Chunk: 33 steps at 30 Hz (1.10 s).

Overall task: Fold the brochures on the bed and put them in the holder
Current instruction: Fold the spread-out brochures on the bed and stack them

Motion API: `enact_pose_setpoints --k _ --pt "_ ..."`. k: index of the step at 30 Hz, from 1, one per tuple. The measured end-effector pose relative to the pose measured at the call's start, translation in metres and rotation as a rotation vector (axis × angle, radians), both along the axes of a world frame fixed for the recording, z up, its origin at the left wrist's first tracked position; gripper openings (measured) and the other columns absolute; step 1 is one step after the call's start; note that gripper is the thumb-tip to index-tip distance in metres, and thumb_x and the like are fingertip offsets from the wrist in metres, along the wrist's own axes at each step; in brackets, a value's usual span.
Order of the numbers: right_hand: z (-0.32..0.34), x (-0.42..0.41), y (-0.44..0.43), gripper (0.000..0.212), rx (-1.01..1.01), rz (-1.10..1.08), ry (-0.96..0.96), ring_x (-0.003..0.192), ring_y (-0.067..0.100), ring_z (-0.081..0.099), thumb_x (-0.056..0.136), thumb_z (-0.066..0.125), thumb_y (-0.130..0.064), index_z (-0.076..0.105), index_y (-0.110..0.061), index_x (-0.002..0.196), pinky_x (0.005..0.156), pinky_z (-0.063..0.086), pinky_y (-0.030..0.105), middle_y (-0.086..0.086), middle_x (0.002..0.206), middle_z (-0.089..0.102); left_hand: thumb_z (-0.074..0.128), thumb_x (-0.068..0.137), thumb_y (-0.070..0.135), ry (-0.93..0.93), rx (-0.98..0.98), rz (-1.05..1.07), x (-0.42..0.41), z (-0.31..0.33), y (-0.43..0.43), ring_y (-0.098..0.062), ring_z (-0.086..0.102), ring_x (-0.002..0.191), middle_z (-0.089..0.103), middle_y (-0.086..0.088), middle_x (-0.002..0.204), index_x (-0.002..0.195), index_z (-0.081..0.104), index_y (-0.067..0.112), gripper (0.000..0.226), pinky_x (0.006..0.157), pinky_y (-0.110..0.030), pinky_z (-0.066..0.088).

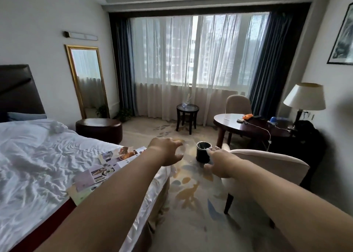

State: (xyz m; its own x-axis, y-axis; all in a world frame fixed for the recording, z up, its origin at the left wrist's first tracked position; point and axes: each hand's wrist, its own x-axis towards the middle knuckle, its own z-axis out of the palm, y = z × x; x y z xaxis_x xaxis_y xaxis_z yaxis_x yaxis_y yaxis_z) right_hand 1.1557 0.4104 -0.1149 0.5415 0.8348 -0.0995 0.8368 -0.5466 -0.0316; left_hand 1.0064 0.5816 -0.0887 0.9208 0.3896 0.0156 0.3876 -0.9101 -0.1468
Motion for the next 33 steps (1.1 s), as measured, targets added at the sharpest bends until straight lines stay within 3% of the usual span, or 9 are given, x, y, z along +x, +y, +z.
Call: enact_pose_setpoints --k 8,17,22,29,33 --pt "0.012 0.099 0.172 0.076 0.07 0.073 0.013 0.159 0.02 0.012 0.104 0.051 -0.046 0.016 -0.017 0.165 0.126 0.014 0.037 0.001 0.171 0.018 0.038 0.096 0.068 -0.041 0.008 0.116 0.109 0.007 0.167 -0.026 0.051 0.136 0.045 0.0 0.156 0.156 0.034 0.039 0.067 0.097 -0.042 0.046" --pt "-0.013 0.208 0.391 0.07 0.029 0.215 0.009 0.149 0.026 0.033 0.101 0.055 -0.046 0.033 -0.009 0.157 0.12 0.03 0.035 0.009 0.162 0.036 0.038 0.096 0.069 -0.051 -0.048 0.342 0.187 -0.031 0.346 -0.027 0.049 0.137 0.045 0.0 0.157 0.155 0.035 0.04 0.066 0.1 -0.043 0.041" --pt "-0.046 0.248 0.533 0.068 0.048 0.324 0.032 0.146 0.028 0.04 0.1 0.056 -0.048 0.039 -0.01 0.154 0.119 0.037 0.042 0.009 0.16 0.042 0.043 0.096 0.068 -0.103 -0.179 0.585 0.199 -0.06 0.444 -0.032 0.046 0.139 0.04 -0.002 0.159 0.156 0.033 0.039 0.068 0.109 -0.05 0.038" --pt "-0.08 0.211 0.717 0.062 0.007 0.594 0.135 0.132 0.029 0.053 0.098 0.059 -0.051 0.052 -0.01 0.143 0.107 0.046 0.042 0.012 0.147 0.053 0.04 0.091 0.077 -0.202 -0.264 0.916 0.15 -0.106 0.546 -0.031 0.041 0.144 0.031 0.0 0.165 0.157 0.029 0.041 0.075 0.112 -0.052 0.035" --pt "-0.106 0.146 0.782 0.068 -0.035 0.794 0.195 0.141 0.032 0.042 0.099 0.057 -0.049 0.045 -0.003 0.147 0.115 0.037 0.042 0.015 0.151 0.046 0.037 0.091 0.078 -0.114 -0.274 1.047 0.093 -0.142 0.579 -0.029 0.041 0.144 0.031 -0.001 0.164 0.156 0.028 0.041 0.075 0.11 -0.051 0.036"
